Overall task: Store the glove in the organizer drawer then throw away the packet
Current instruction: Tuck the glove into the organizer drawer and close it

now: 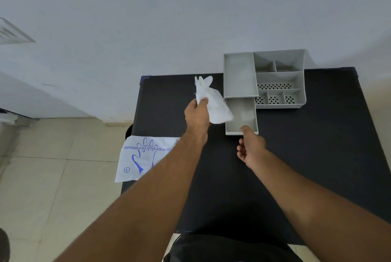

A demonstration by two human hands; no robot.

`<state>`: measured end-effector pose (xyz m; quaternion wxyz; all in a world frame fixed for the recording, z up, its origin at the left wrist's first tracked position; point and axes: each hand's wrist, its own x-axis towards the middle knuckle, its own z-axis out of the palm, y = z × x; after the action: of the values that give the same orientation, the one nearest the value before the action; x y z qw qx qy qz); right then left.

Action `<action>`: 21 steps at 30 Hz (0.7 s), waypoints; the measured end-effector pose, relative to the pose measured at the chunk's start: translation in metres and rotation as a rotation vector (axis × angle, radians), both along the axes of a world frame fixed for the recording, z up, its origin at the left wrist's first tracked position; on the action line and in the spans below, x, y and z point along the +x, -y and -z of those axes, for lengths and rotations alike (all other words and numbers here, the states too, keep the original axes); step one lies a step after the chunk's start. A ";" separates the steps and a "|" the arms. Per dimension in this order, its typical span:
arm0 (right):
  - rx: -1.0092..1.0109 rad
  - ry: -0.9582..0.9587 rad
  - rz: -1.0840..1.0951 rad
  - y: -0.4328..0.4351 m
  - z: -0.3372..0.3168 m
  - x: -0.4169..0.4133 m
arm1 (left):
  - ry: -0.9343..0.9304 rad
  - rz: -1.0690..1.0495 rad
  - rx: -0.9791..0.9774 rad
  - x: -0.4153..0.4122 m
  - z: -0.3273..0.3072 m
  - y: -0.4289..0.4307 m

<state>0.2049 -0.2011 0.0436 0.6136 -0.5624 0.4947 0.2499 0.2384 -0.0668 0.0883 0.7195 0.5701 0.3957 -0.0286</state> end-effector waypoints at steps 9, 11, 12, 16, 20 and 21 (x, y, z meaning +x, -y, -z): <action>-0.010 -0.006 -0.013 0.010 -0.005 -0.016 | 0.015 -0.004 0.008 -0.010 -0.001 0.011; -0.011 -0.013 -0.011 0.012 -0.006 -0.019 | 0.018 -0.007 -0.005 -0.012 -0.001 0.013; -0.019 0.001 -0.001 0.012 -0.009 -0.019 | 0.021 -0.006 -0.013 -0.012 -0.002 0.014; -0.388 0.168 -0.112 0.015 -0.016 -0.023 | 0.015 -0.025 -0.004 -0.016 -0.007 0.014; -0.321 0.323 -0.063 0.014 -0.027 -0.015 | -0.047 -0.097 -0.118 -0.019 -0.012 0.011; -0.194 0.309 -0.056 0.014 -0.032 -0.008 | -0.053 -0.097 -0.156 -0.019 -0.014 0.011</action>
<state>0.1967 -0.2150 0.0754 0.6180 -0.6643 0.4004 0.1285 0.2190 -0.0776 0.1021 0.7515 0.4916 0.4381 -0.0397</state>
